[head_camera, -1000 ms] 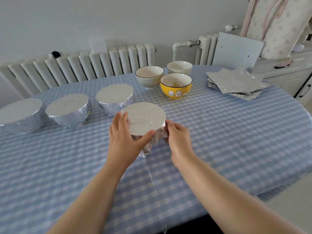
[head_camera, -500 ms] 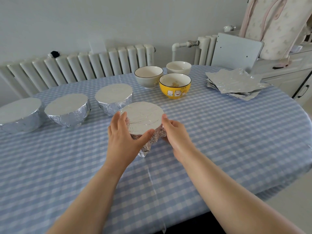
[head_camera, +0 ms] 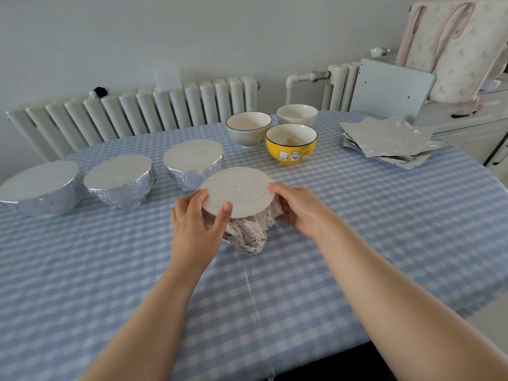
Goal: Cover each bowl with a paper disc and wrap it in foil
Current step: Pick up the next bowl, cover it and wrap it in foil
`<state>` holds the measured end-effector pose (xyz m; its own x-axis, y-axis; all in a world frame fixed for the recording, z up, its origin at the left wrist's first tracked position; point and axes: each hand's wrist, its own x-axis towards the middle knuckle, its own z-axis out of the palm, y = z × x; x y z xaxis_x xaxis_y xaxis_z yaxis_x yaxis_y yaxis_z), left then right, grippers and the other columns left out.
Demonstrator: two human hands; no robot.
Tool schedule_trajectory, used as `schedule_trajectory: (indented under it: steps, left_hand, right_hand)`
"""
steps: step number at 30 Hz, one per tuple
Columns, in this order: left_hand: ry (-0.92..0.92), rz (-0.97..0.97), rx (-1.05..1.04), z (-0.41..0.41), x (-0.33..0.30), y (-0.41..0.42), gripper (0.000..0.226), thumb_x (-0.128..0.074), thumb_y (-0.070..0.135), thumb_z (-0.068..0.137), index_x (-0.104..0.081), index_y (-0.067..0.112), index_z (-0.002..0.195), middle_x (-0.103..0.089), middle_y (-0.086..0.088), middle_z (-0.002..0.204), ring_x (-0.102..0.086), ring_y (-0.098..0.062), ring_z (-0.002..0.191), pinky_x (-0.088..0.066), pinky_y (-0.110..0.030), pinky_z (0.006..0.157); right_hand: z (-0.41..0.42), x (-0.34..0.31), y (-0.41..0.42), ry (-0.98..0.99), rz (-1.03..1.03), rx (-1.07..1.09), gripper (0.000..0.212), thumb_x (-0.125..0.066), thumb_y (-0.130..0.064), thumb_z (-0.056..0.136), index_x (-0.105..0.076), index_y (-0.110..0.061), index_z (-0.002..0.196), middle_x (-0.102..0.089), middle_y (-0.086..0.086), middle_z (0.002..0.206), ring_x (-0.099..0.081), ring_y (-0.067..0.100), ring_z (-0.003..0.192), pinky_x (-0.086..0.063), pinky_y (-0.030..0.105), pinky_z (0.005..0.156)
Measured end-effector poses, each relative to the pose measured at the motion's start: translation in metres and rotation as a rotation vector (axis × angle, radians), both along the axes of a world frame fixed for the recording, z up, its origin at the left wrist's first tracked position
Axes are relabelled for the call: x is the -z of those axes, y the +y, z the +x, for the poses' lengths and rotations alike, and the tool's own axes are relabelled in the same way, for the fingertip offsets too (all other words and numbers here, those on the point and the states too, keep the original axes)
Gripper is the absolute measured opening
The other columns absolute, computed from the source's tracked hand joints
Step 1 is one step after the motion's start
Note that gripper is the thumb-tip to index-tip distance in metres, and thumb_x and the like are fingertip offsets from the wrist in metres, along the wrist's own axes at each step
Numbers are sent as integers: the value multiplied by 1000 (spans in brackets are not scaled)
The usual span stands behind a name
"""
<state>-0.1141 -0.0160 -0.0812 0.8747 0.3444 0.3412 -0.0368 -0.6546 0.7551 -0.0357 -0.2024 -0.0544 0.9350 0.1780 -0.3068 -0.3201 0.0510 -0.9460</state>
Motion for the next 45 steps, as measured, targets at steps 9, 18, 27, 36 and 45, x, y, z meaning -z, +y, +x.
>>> schedule_trajectory:
  steps: [9,18,27,36,45]
  left_hand:
    - [29,-80,90,5,4,-3,80,-58,56,81,-37,8,142,-14,-2,162,-15,-9,149,-21,-15,109]
    - [59,-85,137,3,2,-6,108,-51,65,73,-14,6,155,-17,-5,160,-20,-12,145,-16,-16,109]
    - [50,-71,121,3,1,-7,105,-53,61,73,-15,6,155,-18,-3,159,-20,-12,146,-17,-17,109]
    - [46,-79,138,2,0,-7,101,-54,60,75,-18,8,154,-22,-2,156,-25,-13,143,-21,-21,110]
    - [39,-73,125,2,0,-8,101,-54,60,75,-20,7,153,-24,-4,155,-28,-15,141,-23,-21,108]
  right_hand:
    - [-25,24,21,-197,-172,180,44,-30,-58,101,-51,-19,102,-56,-10,91,-55,10,92,-40,26,76]
    - [-32,30,24,-224,-204,259,33,-35,-44,105,-49,-13,105,-55,-9,88,-51,4,80,-33,20,61]
    - [-25,32,38,-25,87,401,25,-54,-37,98,-51,-18,83,-61,2,81,-59,22,80,-53,45,79]
    - [-21,33,41,115,205,455,18,-57,-27,98,-56,-15,85,-65,4,83,-62,24,82,-54,45,80]
    - [-22,36,44,44,82,515,13,-51,-23,101,-57,-17,92,-63,0,87,-55,13,74,-49,31,69]
